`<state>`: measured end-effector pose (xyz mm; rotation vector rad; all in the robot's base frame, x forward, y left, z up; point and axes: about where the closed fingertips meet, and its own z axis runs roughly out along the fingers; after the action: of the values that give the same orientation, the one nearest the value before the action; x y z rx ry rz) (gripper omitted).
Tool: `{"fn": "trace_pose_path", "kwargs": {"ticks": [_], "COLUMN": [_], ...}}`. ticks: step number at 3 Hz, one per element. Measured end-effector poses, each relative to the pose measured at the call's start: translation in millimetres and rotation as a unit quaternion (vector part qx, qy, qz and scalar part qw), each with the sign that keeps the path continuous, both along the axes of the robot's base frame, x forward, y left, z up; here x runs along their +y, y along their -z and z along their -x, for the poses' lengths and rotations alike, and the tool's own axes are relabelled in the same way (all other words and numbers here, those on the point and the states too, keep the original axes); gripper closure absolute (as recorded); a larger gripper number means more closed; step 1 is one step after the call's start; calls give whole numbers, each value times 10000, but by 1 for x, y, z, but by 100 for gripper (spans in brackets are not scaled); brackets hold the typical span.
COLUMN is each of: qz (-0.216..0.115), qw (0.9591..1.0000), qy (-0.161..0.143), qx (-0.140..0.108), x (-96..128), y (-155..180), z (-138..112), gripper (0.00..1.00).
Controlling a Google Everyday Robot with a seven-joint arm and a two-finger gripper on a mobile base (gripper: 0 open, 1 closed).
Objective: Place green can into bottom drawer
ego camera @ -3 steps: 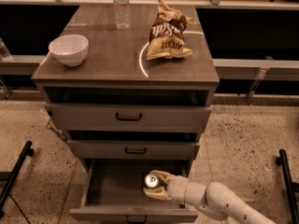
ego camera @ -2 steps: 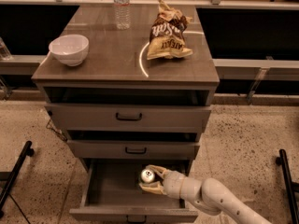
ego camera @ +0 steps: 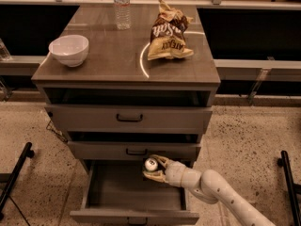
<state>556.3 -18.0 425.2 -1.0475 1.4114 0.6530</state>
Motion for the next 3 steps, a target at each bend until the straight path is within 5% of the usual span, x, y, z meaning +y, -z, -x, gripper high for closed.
{"fn": "trace_pose_path", "kwargs": {"ticks": [1, 3], "qz": [-1, 298], "qw": [10000, 9981], "qy": [-7, -228], "qx": [8, 487], "x": [1, -4], "y": [-1, 71], "z": [2, -4], "gripper": [100, 100]}}
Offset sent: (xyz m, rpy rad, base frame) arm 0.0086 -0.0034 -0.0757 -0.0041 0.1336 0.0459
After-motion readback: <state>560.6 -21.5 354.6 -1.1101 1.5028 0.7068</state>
